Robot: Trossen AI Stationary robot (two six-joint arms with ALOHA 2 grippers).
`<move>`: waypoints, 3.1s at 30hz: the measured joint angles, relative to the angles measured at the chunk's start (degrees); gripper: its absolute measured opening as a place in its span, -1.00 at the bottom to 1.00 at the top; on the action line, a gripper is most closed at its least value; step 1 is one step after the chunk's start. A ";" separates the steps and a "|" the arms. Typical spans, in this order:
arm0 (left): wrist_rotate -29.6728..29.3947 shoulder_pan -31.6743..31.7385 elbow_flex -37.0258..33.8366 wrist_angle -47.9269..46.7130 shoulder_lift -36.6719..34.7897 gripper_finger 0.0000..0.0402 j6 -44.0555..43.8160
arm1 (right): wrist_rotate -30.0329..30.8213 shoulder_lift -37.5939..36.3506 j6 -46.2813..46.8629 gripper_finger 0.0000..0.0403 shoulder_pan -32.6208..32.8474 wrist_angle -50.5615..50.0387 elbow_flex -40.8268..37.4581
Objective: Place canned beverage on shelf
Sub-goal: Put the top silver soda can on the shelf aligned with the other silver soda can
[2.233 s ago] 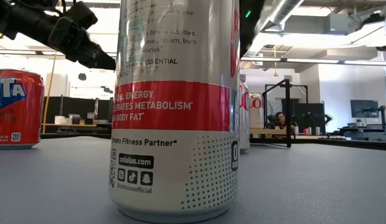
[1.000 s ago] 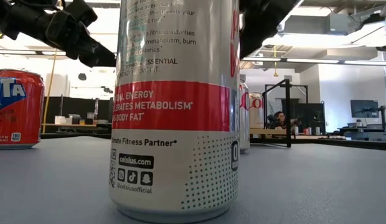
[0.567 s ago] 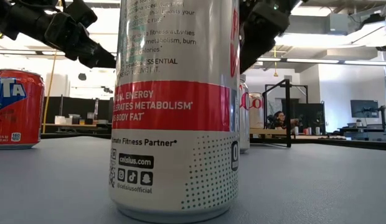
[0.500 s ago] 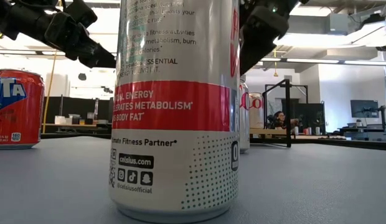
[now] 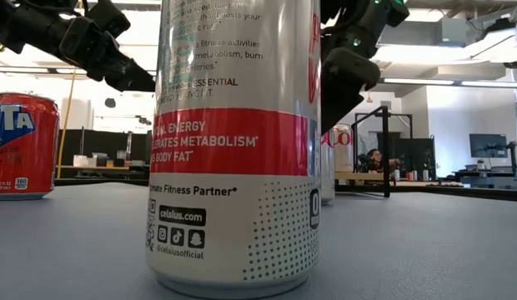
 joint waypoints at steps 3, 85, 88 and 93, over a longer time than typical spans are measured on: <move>-0.02 0.00 0.00 0.00 0.00 0.61 0.00 | 0.26 -1.44 -0.48 0.49 -0.07 -1.12 -0.09; -0.24 0.02 0.00 0.21 0.02 0.61 0.33 | 3.32 -5.33 -7.88 -0.98 -26.73 -17.48 13.72; -0.24 0.02 0.00 -0.01 0.00 0.61 0.33 | 3.61 -4.75 -7.88 -0.99 -27.74 -17.14 13.70; -0.24 0.02 0.00 -0.07 0.01 0.61 0.33 | 3.77 -4.62 -7.88 -1.00 -28.63 -17.74 13.64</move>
